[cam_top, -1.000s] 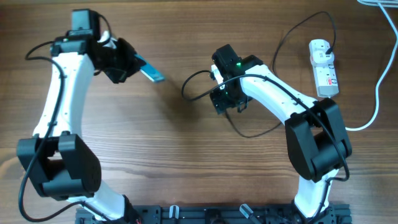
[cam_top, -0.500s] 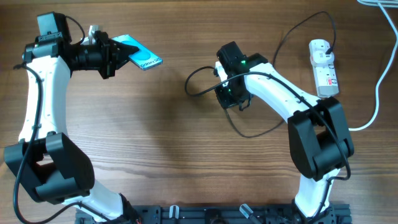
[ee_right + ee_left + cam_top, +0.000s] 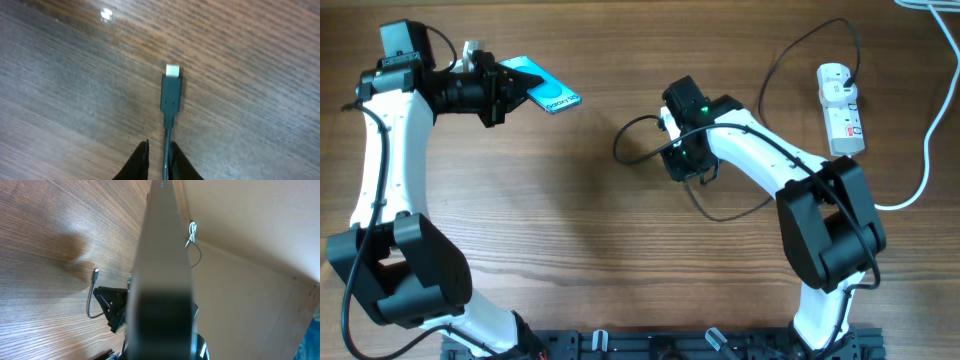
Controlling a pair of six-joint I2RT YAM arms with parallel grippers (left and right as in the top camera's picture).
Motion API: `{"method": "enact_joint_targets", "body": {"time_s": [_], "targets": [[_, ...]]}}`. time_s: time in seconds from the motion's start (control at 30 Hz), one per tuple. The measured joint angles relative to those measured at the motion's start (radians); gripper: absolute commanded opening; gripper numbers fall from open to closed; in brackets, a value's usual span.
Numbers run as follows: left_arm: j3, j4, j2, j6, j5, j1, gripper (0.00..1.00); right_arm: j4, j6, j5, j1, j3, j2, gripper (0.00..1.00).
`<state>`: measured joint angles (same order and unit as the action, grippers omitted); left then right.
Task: Plug charger to phone and switch on socket
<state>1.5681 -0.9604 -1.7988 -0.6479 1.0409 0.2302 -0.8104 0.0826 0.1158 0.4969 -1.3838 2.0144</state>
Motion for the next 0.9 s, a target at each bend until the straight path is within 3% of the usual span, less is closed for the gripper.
{"method": "enact_joint_targets", "body": {"time_s": [0.27,0.9], "targets": [[0.0,0.0,0.0,0.0,-0.003,0.0,0.04,0.096,0.003,0.0,0.0,0.056,0.0,0.15],[0.0,-0.001,0.0,0.0,-0.003,0.0,0.04,0.101,0.003,-0.024,0.0,0.056,0.0,0.15]]}}
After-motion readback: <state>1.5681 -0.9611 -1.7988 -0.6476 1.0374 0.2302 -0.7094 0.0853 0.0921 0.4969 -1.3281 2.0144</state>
